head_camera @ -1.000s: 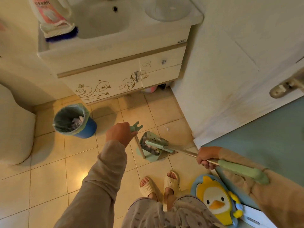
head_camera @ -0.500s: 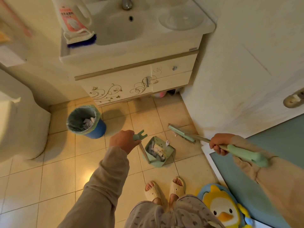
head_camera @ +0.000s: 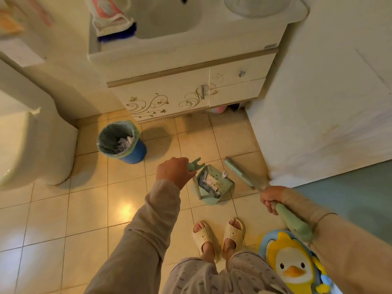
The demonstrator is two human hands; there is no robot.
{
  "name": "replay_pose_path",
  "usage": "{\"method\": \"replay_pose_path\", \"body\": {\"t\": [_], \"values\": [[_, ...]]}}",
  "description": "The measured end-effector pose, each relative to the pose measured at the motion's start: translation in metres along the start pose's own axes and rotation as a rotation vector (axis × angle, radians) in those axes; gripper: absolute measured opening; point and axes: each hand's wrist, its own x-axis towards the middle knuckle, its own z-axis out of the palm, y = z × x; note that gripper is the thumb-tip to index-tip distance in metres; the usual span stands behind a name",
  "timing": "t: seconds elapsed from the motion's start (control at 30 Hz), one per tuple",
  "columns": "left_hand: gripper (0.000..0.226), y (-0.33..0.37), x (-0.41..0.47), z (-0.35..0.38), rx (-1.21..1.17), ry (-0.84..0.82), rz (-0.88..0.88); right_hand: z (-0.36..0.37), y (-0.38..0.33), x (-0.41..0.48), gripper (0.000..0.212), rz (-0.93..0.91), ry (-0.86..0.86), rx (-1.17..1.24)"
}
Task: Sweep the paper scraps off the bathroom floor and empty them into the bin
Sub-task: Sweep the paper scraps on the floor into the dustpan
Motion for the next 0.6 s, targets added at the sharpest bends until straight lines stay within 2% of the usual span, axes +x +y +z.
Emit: {"method": "replay_pose_path", "body": {"t": [0.03, 0.1, 0.3, 0.5, 0.6], "values": [[0.033, -0.001, 0.002, -0.001, 0.003, 0.003, 0.004, -0.005, -0.006, 0.002, 0.031, 0.099, -0.008, -0.116], [0.034, -0.001, 0.005, -0.003, 0.011, 0.002, 0.015, -0.024, -0.014, 0.0, 0.03, 0.193, -0.026, -0.173], [0.034, -0.003, 0.004, -0.004, 0.04, -0.008, 0.018, -0.069, -0.024, -0.014, 0.034, 0.146, -0.023, -0.007], [0.036, -0.002, 0.0, -0.006, 0.053, -0.002, 0.043, -0.052, -0.037, -0.004, 0.028, 0.093, 0.115, -0.059], [0.036, -0.004, -0.002, -0.006, 0.051, -0.017, 0.033, -0.025, -0.042, 0.013, 0.029, 0.102, 0.122, -0.222]]}}
